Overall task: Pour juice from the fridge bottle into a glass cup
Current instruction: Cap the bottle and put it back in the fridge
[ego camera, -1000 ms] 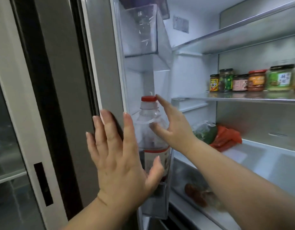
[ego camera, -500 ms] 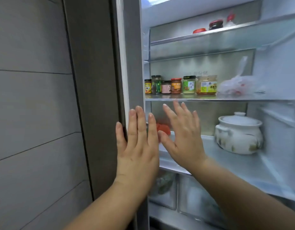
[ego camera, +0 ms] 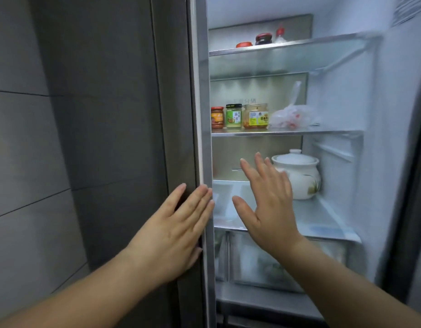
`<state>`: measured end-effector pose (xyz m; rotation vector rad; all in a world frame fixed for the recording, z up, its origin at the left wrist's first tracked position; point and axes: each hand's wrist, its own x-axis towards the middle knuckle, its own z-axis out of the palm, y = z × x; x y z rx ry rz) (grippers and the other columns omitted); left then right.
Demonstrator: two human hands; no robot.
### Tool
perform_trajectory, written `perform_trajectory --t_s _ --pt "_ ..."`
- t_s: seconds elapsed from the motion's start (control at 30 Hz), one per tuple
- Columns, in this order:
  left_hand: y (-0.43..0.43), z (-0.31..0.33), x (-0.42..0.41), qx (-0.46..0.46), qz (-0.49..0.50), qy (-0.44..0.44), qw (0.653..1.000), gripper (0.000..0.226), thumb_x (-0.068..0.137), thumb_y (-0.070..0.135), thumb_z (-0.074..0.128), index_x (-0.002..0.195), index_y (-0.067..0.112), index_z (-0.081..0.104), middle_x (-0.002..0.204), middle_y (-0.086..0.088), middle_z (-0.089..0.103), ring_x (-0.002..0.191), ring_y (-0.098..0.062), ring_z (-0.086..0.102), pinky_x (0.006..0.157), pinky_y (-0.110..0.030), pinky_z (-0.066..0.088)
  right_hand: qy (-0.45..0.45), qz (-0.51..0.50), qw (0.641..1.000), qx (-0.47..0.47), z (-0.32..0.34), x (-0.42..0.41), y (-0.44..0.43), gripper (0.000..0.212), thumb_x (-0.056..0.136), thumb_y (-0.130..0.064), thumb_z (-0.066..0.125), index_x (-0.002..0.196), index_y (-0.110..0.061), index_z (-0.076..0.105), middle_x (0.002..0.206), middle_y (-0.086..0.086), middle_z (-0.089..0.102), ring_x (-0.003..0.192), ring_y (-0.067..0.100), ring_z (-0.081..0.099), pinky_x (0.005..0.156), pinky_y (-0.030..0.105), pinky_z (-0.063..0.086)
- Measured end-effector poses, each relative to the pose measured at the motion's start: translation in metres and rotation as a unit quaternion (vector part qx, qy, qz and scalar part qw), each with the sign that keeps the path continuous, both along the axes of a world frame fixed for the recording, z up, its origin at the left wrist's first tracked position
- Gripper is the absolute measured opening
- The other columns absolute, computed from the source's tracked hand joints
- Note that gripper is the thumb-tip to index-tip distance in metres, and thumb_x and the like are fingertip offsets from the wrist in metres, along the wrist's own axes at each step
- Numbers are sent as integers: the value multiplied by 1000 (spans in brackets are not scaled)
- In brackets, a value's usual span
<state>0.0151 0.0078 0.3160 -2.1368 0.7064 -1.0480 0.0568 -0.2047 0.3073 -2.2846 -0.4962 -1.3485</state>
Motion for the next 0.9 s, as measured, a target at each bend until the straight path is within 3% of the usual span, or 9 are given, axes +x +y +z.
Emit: perform_trajectory --t_s 0.2,0.57,0.7,0.9 --pt "-14 -5 14 -68 -23 15 997 74 83 42 33 138 -5 45 148 -27 35 140 -37 31 118 -52 1 38 -136 989 -36 -30 -11 -44 62 88 -49 41 145 -26 35 156 12 33 144 32 25 112 59 21" --pt "-53 -12 64 -131 -76 45 987 70 80 38 36 128 -10 54 136 -32 48 129 -44 46 116 -47 5 76 -326 937 -103 -58 -69 -129 60 86 -45 42 141 -20 45 152 16 37 140 31 29 113 52 17" --pt "-71 -14 99 -135 -121 49 982 75 80 41 34 133 -9 49 140 -32 43 132 -44 41 116 -48 7 72 -370 919 -116 -56 -85 -149 60 84 -43 45 138 -19 45 151 17 39 139 31 30 111 52 19" --pt "-83 -19 131 -155 -153 40 975 77 84 47 35 145 -1 36 151 -26 31 143 -30 14 115 -50 6 39 -408 900 -151 -45 -101 -160 59 84 -39 51 138 -17 49 152 17 38 141 32 30 112 54 21"
